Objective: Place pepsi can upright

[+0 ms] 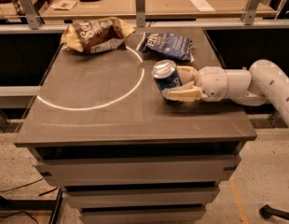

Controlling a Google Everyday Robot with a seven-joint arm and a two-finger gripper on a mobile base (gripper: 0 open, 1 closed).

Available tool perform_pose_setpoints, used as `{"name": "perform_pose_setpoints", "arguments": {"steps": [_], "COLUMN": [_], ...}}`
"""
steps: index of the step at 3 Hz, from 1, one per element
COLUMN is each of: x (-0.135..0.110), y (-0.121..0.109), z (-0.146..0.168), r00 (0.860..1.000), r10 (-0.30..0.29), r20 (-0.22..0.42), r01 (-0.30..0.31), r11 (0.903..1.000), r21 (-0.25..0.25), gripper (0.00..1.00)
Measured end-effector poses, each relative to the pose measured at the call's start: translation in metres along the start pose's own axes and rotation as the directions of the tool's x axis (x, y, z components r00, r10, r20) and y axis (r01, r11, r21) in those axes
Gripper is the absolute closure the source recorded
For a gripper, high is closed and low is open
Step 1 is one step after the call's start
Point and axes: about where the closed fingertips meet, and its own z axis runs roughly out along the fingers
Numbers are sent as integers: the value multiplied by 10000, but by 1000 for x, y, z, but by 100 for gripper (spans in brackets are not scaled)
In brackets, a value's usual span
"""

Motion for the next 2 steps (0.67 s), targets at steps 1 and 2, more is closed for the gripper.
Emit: {"name": "perform_pose_setpoints", "arguments": {"steps": [1, 2], "x": [-8, -10], "y": [-1, -1], "z": [0, 0], "r00": [10000, 10000], "r10": [1, 2], "r20": [-3, -3], "r01": [-1, -2], "r11": [10000, 10000], "r21": [2, 0], "gripper": [59, 35]}}
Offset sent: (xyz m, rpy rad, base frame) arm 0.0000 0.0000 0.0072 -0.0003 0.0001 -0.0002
